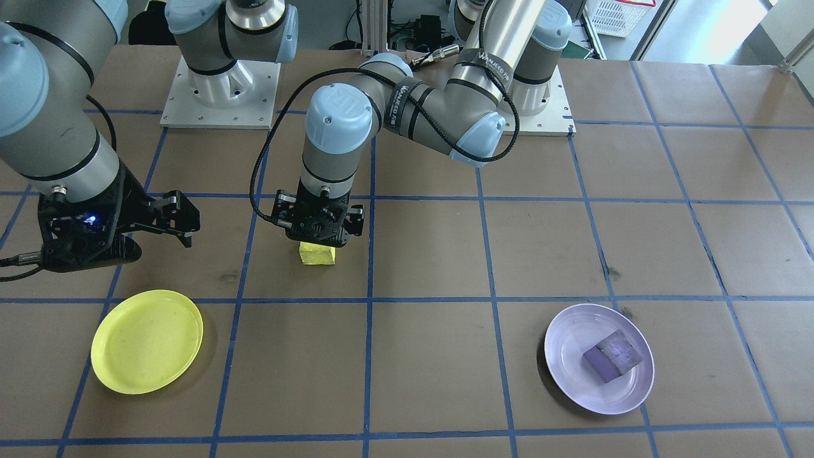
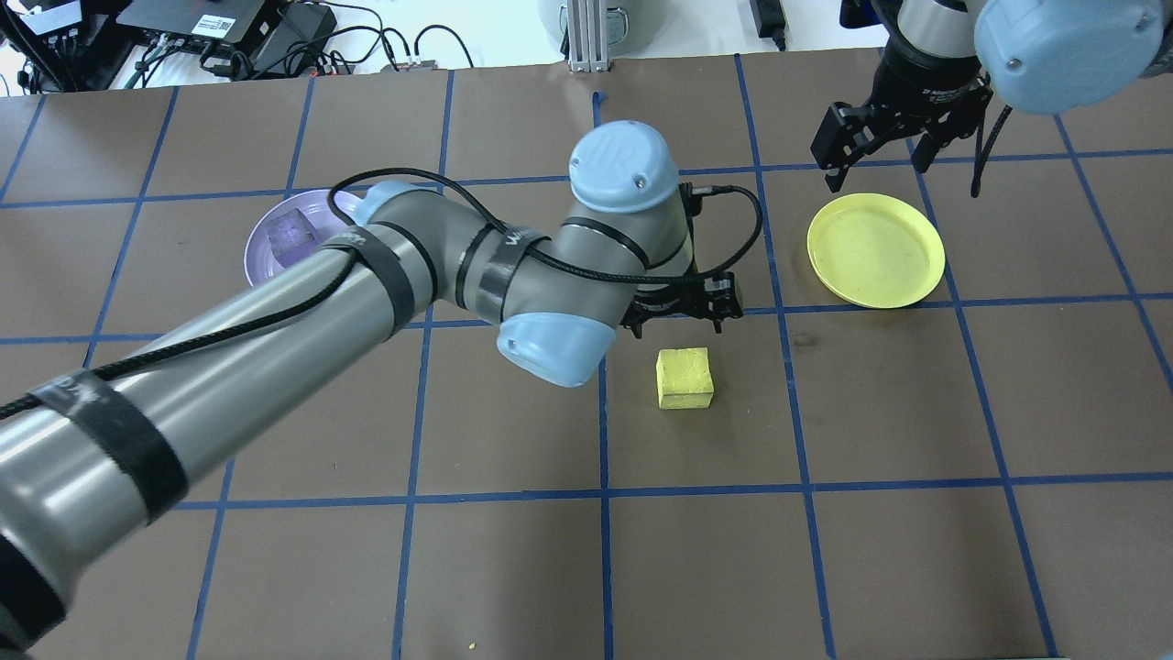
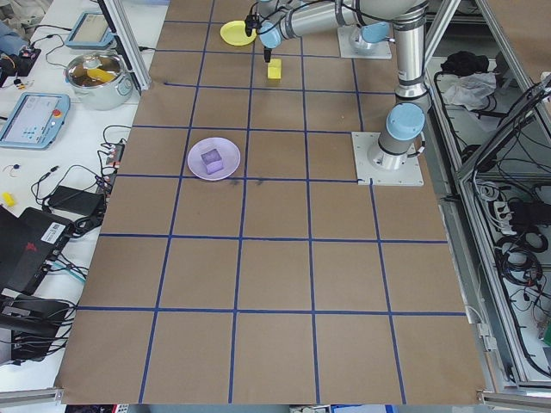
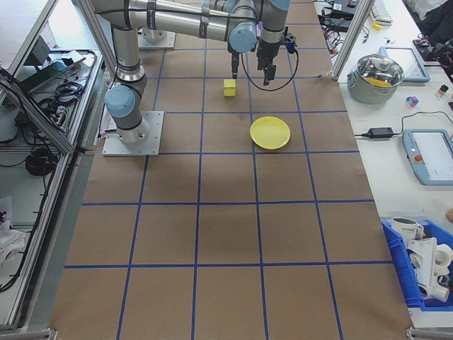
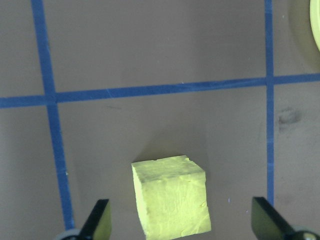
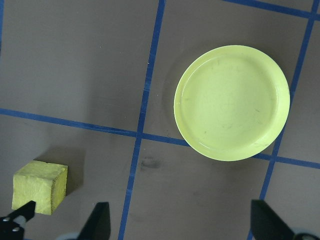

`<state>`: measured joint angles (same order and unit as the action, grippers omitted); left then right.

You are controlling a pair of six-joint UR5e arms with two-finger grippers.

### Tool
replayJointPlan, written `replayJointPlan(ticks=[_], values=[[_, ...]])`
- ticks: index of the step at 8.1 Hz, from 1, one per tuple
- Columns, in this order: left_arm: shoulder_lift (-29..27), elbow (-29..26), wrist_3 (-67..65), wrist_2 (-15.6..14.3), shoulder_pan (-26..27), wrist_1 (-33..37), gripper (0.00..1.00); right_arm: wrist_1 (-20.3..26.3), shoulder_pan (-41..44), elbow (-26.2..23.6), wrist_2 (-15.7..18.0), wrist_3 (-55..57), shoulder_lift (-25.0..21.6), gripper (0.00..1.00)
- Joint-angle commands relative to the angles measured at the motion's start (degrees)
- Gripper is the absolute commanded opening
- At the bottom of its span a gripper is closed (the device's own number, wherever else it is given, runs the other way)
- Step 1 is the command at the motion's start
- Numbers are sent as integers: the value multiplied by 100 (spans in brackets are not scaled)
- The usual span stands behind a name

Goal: Sort blocks by color into plates

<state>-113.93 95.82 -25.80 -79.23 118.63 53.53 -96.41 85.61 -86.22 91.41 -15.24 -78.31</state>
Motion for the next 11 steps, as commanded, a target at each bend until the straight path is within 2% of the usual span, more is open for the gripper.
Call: replayJointPlan(ticks=[1,2,3,4,5,7,8,9,10,11], values=[[852,33,1166,4,-1004,760,100,8,52,-201,-53,-6,-52,100],[1177,-36,1548,-4,-1366,1338,100,8,61,-254,-410,38,-61,100],[1389,-37,2100,-117,-1761,1884,100,61,113,-351,-570,99,-70,100],[1635,-55,2593,-423,-2121,2350,100,18,279,-569,-572,483,-79,100],[1959,-133,2711,-539,-2421,2773,100,-105,455,-702,-572,991,-35,100],[2173,-396,3447,-540,-3237,3398,100,-203,649,-826,-572,1636,-35,100],[2200,-624,3546,-523,-3459,3592,100,-194,815,-966,-572,1821,-35,100],[2174,-1070,3547,-688,-3661,4160,100,-272,974,-1219,-563,1866,0,100],[2052,-1614,3547,-1238,-3855,4557,100,-386,1053,-1413,-563,1867,44,100],[2024,-1854,3495,-1270,-3996,4787,100,-570,1202,-1502,-572,1884,166,100]])
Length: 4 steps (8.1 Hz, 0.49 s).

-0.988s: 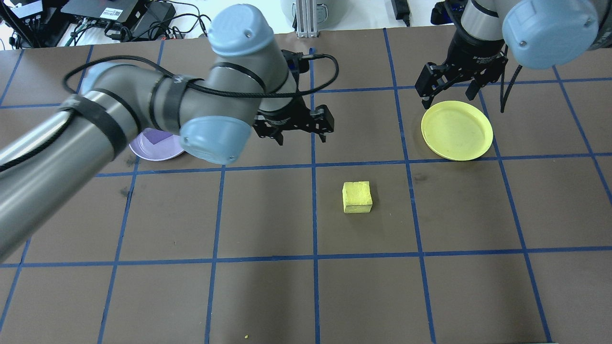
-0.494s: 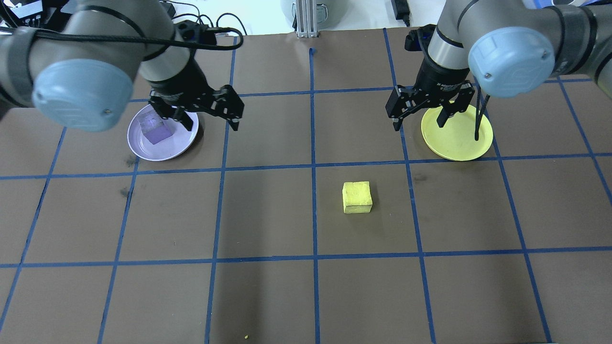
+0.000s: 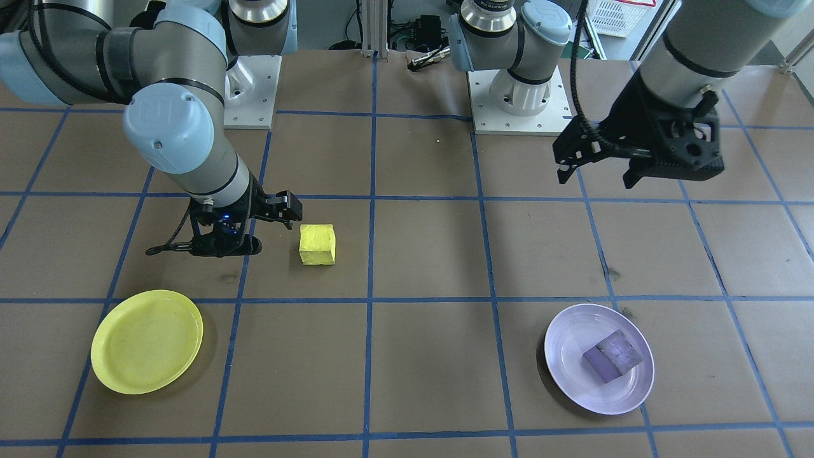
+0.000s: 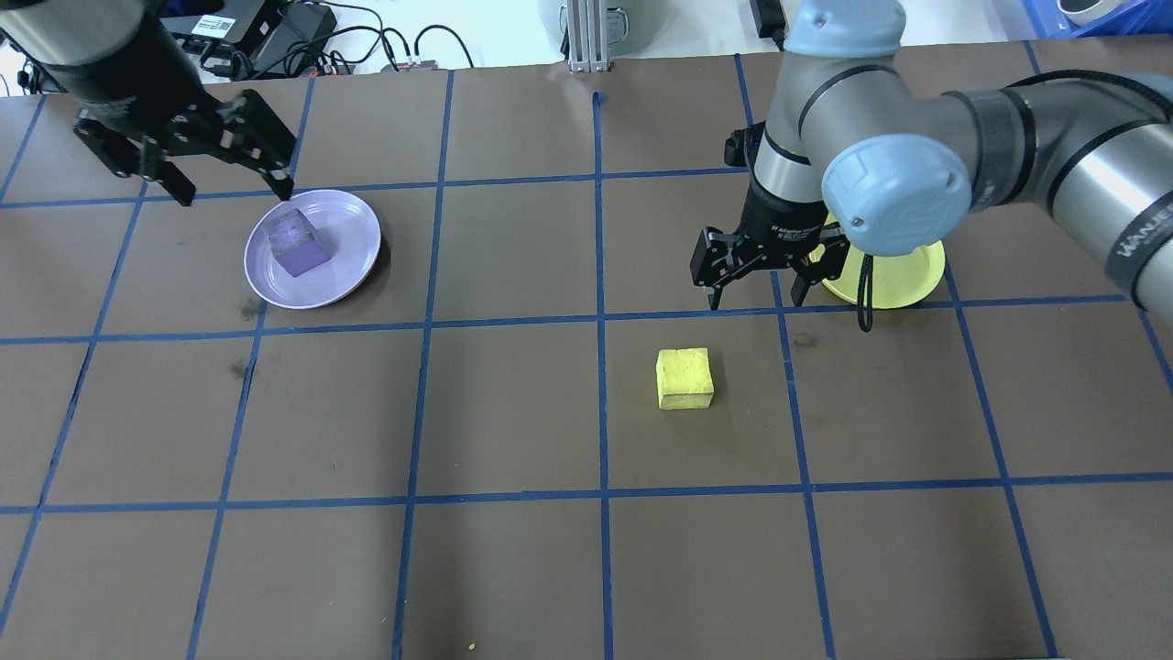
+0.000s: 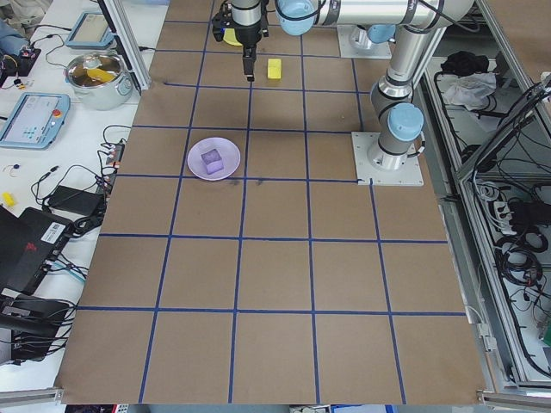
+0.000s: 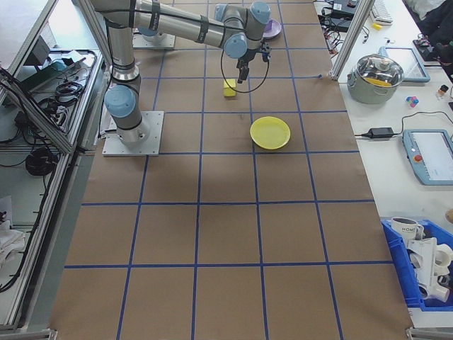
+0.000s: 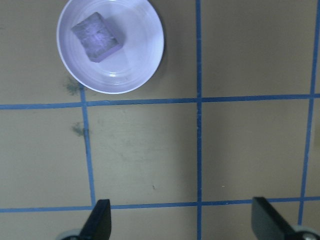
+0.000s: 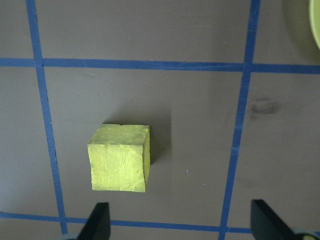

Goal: Sort blocks by color into plates

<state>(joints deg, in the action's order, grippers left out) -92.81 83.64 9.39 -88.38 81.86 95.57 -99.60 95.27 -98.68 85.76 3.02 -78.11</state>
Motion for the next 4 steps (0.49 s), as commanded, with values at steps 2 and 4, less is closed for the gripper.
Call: replayJointPlan(ticks=[2,4], values=[[-70,-674,-208,-119,-267,481,100,-664,701,-257,2,539,506,100],[-87,-657,-156,110,-285,682,100,-771,852,-266,11,525,814,100]])
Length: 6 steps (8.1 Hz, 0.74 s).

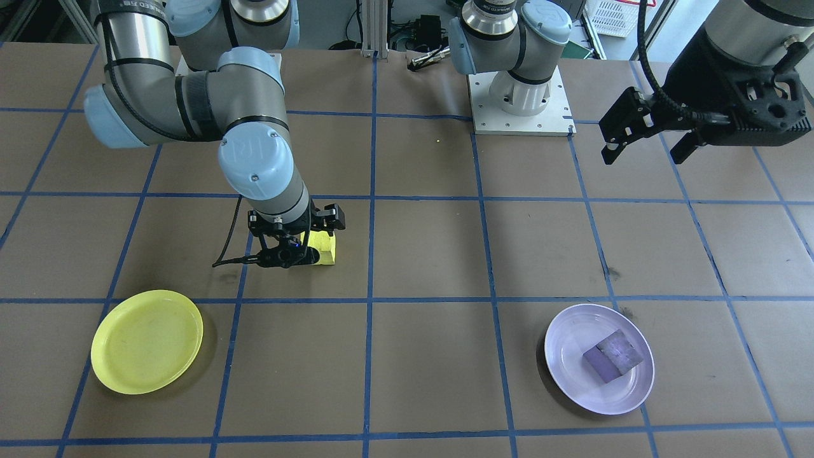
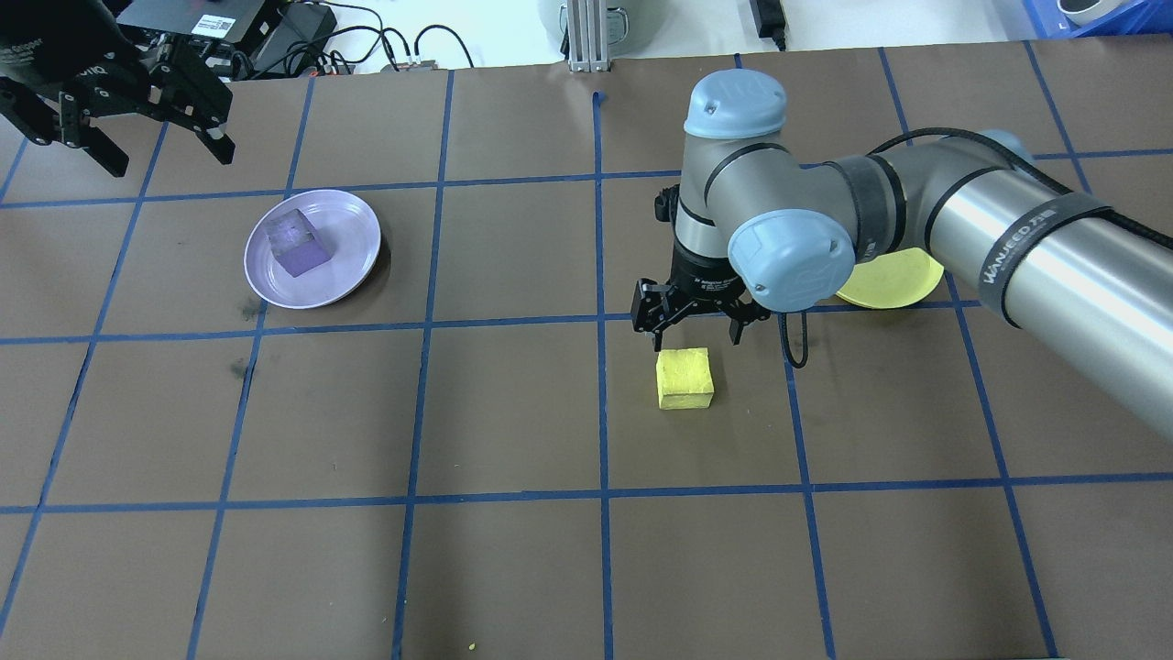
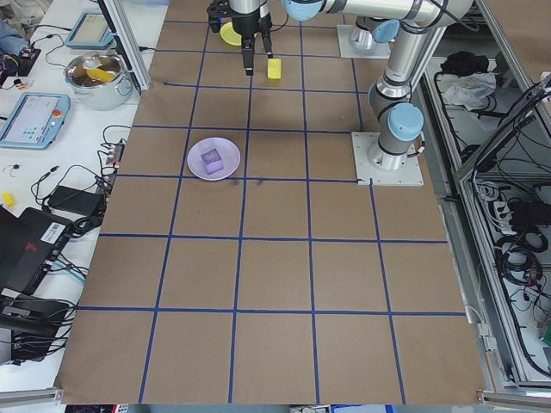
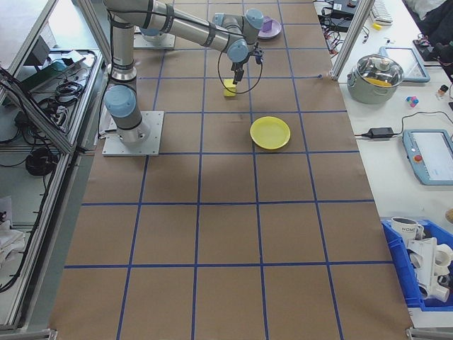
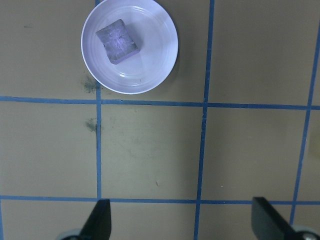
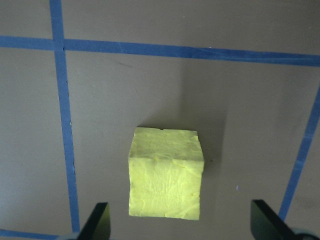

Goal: Sort blocks by color into plates

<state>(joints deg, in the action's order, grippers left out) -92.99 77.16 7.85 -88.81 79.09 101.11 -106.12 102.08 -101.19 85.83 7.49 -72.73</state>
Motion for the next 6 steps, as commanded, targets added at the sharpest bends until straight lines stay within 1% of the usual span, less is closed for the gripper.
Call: replayJointPlan(ticks=[1,2,4,6], values=[[-113,1,5,232,1,94,100,-119,172,-23,13,59,329,100],[-149,-8,23,163,1,76,100,-119,181,-110,22,51,338,100],[-149,-26,32,163,-52,76,100,-224,172,-269,13,-20,382,100],[-149,-34,32,162,-52,76,100,-286,181,-296,4,-11,583,100]])
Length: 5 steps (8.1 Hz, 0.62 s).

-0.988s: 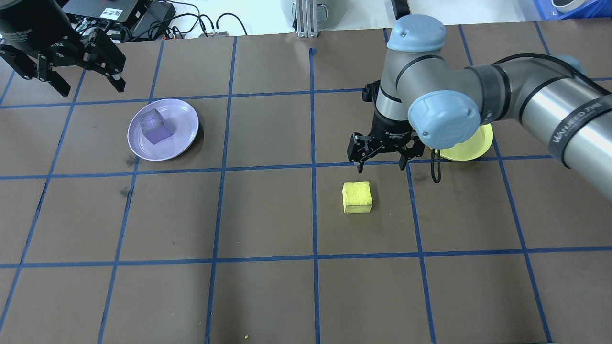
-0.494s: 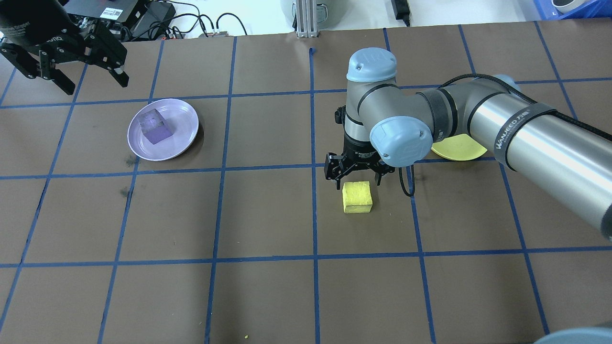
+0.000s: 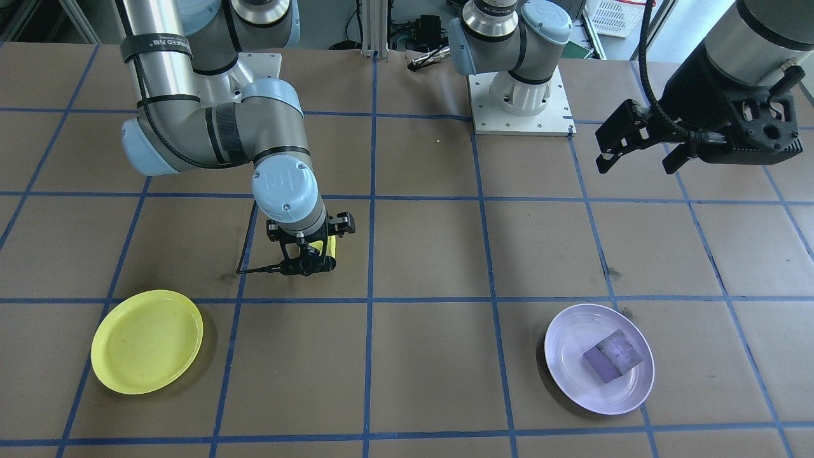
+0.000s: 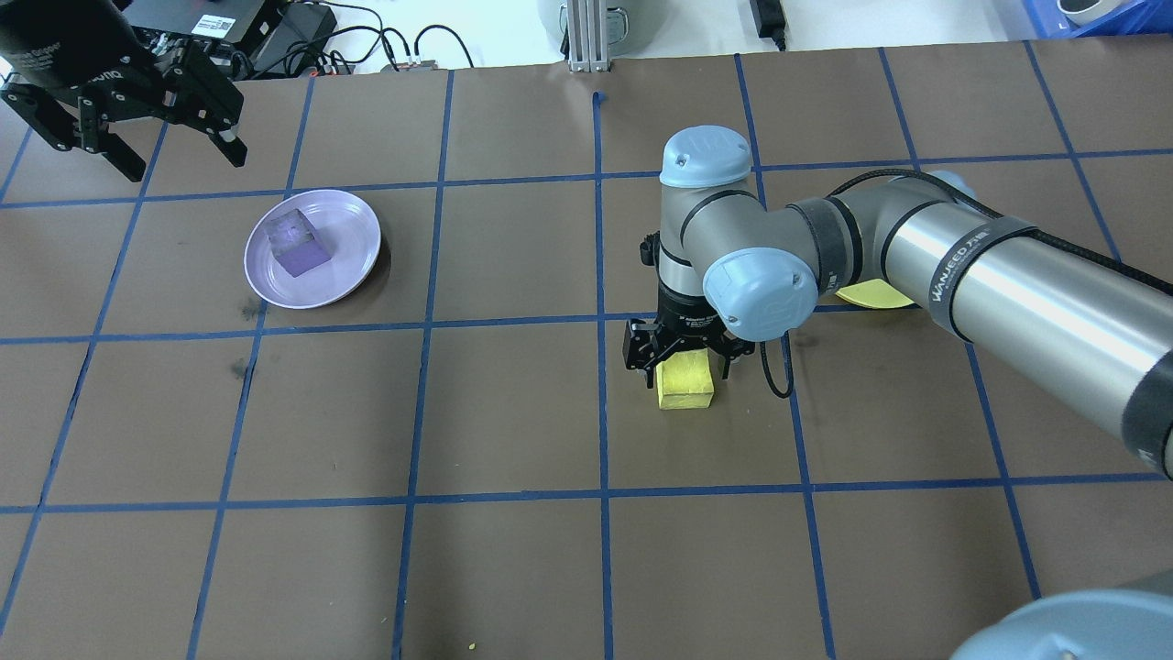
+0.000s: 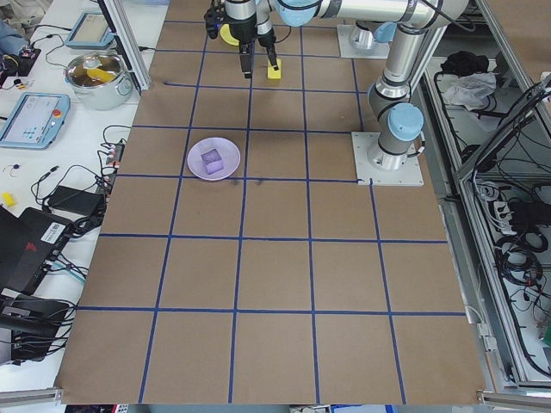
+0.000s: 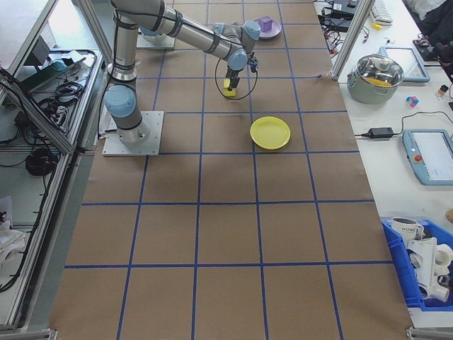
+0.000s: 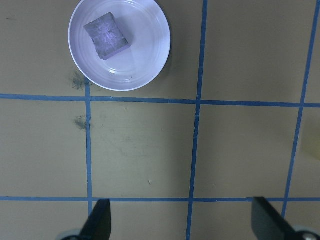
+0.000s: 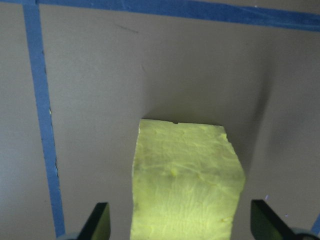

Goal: Sort blocks by color into plates

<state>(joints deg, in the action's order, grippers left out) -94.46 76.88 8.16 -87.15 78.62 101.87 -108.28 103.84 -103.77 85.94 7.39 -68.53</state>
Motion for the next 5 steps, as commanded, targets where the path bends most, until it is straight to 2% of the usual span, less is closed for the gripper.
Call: replayJointPlan(ticks=[1,2,3,4,5], values=[[-3,-7,2,-12,-5,-1,100,-148,5,-38,-7,-1,226,100],[-3,-7,2,-12,-5,-1,100,-245,-4,-29,-16,8,226,67],[-3,2,2,-12,-5,-1,100,-281,-4,-3,19,60,226,7],[6,2,2,-12,-5,-1,100,-516,-13,-3,63,87,209,0],[32,28,2,-21,-5,-1,100,-684,-13,41,116,-17,165,0]])
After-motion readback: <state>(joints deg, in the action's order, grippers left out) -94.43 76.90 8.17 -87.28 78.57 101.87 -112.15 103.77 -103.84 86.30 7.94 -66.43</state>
